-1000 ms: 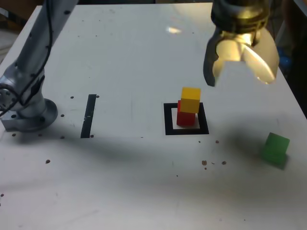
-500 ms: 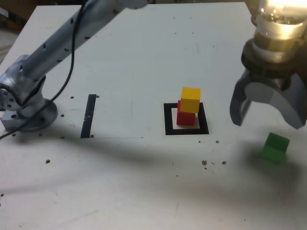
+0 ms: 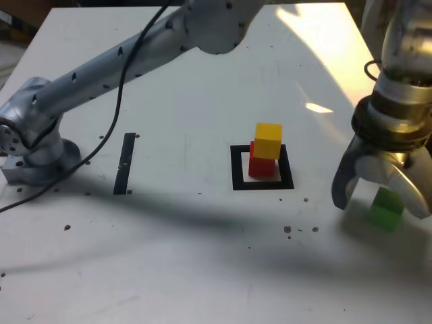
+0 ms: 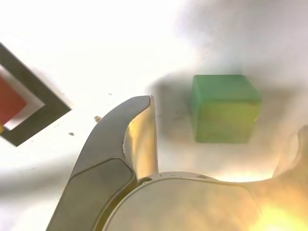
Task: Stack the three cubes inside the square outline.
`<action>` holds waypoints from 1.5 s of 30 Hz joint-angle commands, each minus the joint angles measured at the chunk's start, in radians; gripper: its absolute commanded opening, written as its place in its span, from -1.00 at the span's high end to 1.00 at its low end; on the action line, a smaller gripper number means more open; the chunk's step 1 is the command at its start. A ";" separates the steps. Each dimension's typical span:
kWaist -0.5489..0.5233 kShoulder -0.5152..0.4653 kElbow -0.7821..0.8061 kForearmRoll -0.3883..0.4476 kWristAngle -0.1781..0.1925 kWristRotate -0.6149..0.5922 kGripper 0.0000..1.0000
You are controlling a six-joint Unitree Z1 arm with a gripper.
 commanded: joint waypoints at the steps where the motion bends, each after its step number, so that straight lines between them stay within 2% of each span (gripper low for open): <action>1: -0.003 0.018 -0.018 0.013 -0.005 -0.002 -0.86; 15: -0.010 0.051 -0.033 0.009 -0.007 -0.005 -0.66; 34: -0.027 0.050 -0.024 0.013 0.023 -0.029 0.24; 40: -0.027 0.042 -0.015 0.014 0.026 -0.030 0.33; 45: -0.027 0.003 0.023 0.014 0.048 -0.037 0.34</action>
